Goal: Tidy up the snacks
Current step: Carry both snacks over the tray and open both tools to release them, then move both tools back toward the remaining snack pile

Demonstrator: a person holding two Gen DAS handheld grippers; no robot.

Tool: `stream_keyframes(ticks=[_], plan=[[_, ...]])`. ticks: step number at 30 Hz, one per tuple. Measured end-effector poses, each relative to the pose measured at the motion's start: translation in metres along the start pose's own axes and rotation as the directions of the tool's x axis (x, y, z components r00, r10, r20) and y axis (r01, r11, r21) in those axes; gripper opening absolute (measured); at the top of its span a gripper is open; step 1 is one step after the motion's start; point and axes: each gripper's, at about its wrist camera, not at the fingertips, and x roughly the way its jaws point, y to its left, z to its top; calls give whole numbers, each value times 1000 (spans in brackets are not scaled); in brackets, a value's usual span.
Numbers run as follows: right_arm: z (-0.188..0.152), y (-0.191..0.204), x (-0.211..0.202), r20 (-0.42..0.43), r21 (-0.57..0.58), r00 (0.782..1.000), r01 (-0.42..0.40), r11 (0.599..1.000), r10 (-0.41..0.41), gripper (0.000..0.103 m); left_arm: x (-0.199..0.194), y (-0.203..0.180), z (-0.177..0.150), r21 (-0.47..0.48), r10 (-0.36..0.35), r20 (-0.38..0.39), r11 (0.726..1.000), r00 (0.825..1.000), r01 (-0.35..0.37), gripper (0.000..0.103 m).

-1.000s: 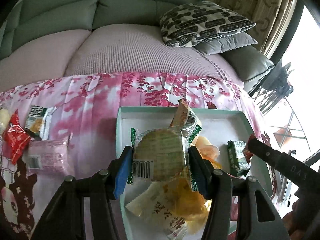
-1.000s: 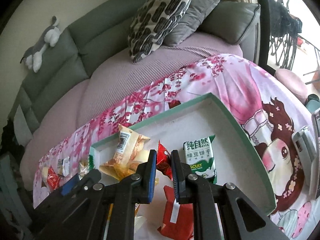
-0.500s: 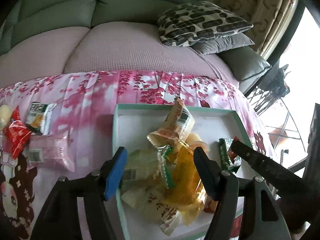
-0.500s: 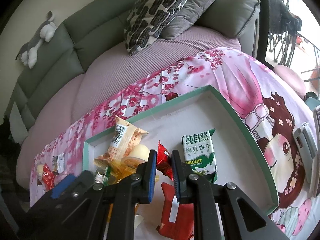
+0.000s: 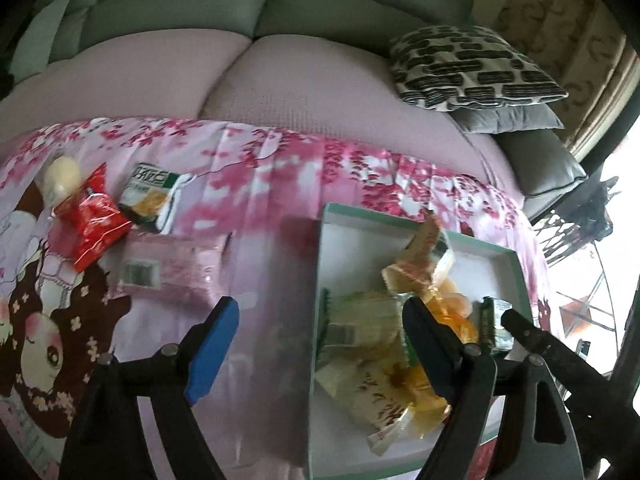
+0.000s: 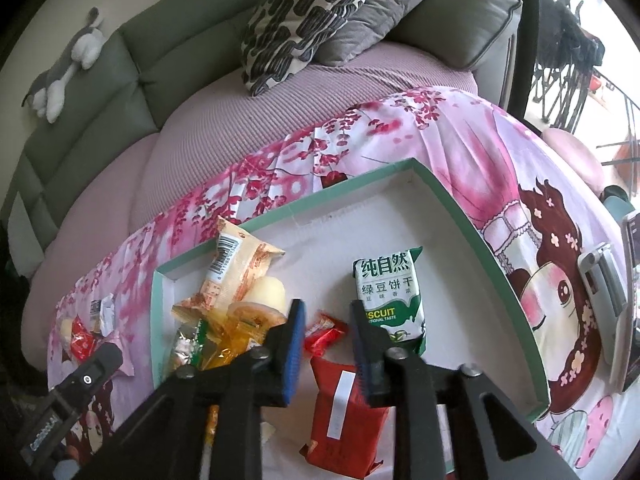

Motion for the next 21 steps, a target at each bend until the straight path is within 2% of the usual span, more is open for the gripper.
stream_keyframes(ticks=[1, 2, 6, 8, 12, 14, 17, 21], plan=[[0, 0, -1, 2, -1, 1000, 2, 1000, -2, 52, 0, 2, 0, -1, 4, 0, 1000, 1000, -4, 84], [0, 1, -2, 7, -5, 1000, 3, 1000, -3, 58, -1, 3, 0, -2, 10, 1, 1000, 1000, -10, 84], [0, 5, -6, 12, -24, 1000, 0, 1000, 0, 60, -6, 8, -1, -2, 45, 16, 999, 999, -44, 86], [0, 8, -5, 8, -37, 1000, 2, 999, -2, 67, -7, 12, 0, 0, 70, 24, 998, 997, -70, 87], [-2, 14, -3, -1, -62, 1000, 3, 998, -3, 68, -9, 22, 2, -19, 101, 38, 995, 994, -101, 90], [-3, 16, -3, 1, -66, 1000, 6, 998, -6, 73, -10, 27, 3, -30, 114, 42, 993, 993, -113, 94], [-3, 21, -5, 9, -82, 1000, 11, 997, -11, 84, -11, 33, 5, -44, 133, 49, 990, 990, -131, 95], [-4, 29, -6, 9, -103, 1000, 7, 995, -6, 86, -13, 39, 6, -56, 145, 55, 988, 988, -142, 95]])
